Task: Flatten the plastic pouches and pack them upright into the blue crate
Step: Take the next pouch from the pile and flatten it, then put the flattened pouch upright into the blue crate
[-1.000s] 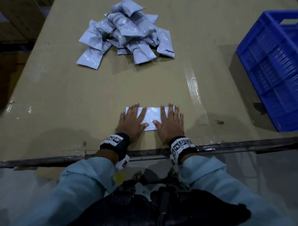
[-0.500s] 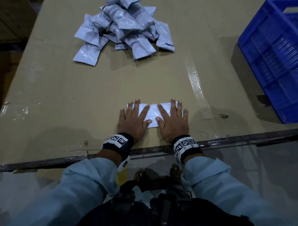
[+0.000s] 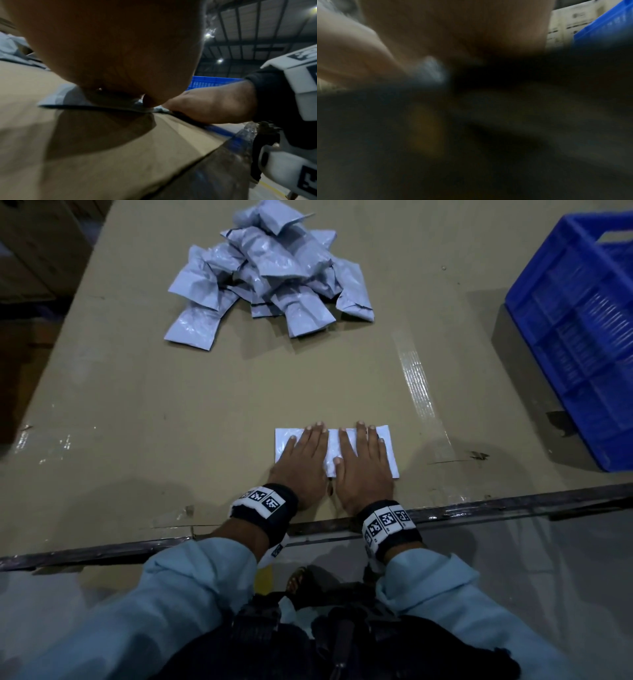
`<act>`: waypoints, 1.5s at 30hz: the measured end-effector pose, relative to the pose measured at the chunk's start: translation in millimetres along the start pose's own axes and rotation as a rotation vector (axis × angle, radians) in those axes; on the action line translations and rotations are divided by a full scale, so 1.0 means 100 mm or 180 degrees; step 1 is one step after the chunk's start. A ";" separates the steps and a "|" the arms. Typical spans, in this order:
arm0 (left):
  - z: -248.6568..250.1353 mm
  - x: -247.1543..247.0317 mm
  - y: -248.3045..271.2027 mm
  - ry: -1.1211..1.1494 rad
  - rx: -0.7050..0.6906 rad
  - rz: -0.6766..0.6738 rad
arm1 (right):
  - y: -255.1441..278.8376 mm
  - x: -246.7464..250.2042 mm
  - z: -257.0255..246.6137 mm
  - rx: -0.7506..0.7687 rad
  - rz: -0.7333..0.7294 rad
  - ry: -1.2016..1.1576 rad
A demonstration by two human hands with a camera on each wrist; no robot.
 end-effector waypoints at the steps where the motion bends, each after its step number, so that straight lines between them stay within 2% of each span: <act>1: -0.06 -0.03 0.01 0.0048 -0.0064 0.0052 | 0.01 -0.01 0.05 0.0047 -0.0013 0.0002; 6: -0.35 -0.11 0.04 -0.0003 -0.0003 0.0233 | 0.00 0.05 0.22 -0.0021 -0.0040 0.0151; 12: -0.45 -0.09 0.12 0.0047 0.0570 0.0178 | -0.05 0.05 0.30 -0.0552 -0.0264 0.0078; 16: -0.41 -0.03 0.12 0.0079 0.0804 0.0144 | -0.09 0.08 0.26 -0.0674 -0.0384 0.0241; 18: -0.35 0.01 0.09 -0.0025 0.0786 0.0308 | -0.11 0.11 0.22 -0.0602 -0.0404 0.0246; 20: -0.31 -0.01 0.03 -0.0095 0.0488 0.0501 | -0.09 0.12 0.19 -0.0351 -0.0436 0.0225; 22: -0.32 -0.10 -0.02 -0.0054 0.0157 0.0461 | -0.05 0.10 0.18 -0.0131 -0.0511 0.0239; 24: -0.39 -0.19 -0.02 -0.0090 0.0071 0.0301 | -0.05 0.08 0.24 -0.0078 -0.0652 0.0209; 28: -0.51 -0.13 -0.01 -0.0127 0.0184 0.0075 | -0.08 0.14 0.40 -0.0148 -0.0867 0.0155; 32: -0.52 -0.09 0.04 0.0024 0.0441 0.0077 | -0.10 0.27 0.41 -0.0258 -0.1007 0.0245; 36: -0.44 0.06 -0.01 -0.0051 0.0649 0.0079 | -0.21 0.44 0.34 -0.0175 -0.0813 0.0673; 38: -0.41 0.20 -0.06 0.0143 0.0690 0.0108 | -0.26 0.57 0.31 -0.0131 -0.0679 0.0724; 42: -0.38 0.34 -0.20 0.0702 0.0878 0.0293 | -0.26 0.75 0.41 -0.0473 -0.0738 0.0238; 45: -0.25 0.38 -0.29 0.0321 0.0920 0.0290 | -0.20 0.75 0.60 -0.0695 -0.1045 -0.0118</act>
Point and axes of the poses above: each hand's wrist, its own y-axis away from the middle knuckle, its own x-axis out of the back of the hand, z = x × y, the point moved 1 cm from there along -y, towards the middle knuckle, and after that the axes turned 6 degrees about y, right-handed, at the moved point
